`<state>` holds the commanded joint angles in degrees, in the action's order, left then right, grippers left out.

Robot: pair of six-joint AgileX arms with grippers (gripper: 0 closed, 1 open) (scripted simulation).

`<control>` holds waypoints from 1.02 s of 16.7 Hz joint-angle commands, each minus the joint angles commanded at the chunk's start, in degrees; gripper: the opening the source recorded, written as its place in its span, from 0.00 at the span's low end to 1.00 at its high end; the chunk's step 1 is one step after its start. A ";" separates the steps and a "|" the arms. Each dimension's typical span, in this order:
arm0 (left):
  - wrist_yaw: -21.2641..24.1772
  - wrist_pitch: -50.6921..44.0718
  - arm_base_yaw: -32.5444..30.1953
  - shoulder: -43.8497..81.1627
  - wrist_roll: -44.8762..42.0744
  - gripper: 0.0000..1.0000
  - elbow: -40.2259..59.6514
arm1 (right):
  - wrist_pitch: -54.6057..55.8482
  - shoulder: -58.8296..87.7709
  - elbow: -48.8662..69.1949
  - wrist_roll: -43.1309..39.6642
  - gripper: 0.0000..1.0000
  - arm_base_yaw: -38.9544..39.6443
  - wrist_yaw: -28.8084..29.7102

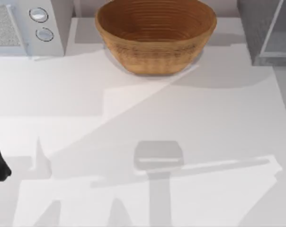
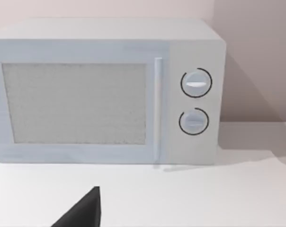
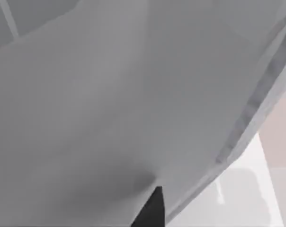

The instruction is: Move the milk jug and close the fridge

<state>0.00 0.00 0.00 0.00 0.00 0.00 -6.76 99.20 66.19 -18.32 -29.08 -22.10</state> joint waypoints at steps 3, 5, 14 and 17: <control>0.00 0.00 0.00 0.00 0.00 1.00 0.00 | 2.48 -1.10 -3.23 7.55 1.00 14.33 9.98; 0.00 0.00 0.00 0.00 0.00 1.00 0.00 | 5.25 -2.99 -5.20 12.57 1.00 21.25 16.05; 0.00 0.00 0.00 0.00 0.00 1.00 0.00 | 9.36 -6.02 -8.94 18.44 1.00 27.11 22.29; 0.00 0.00 0.00 0.00 0.00 1.00 0.00 | 8.64 -2.57 -4.95 18.40 1.00 27.19 22.28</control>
<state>0.00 0.00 0.00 0.00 0.00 0.00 1.87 96.63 61.24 0.08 -1.88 0.18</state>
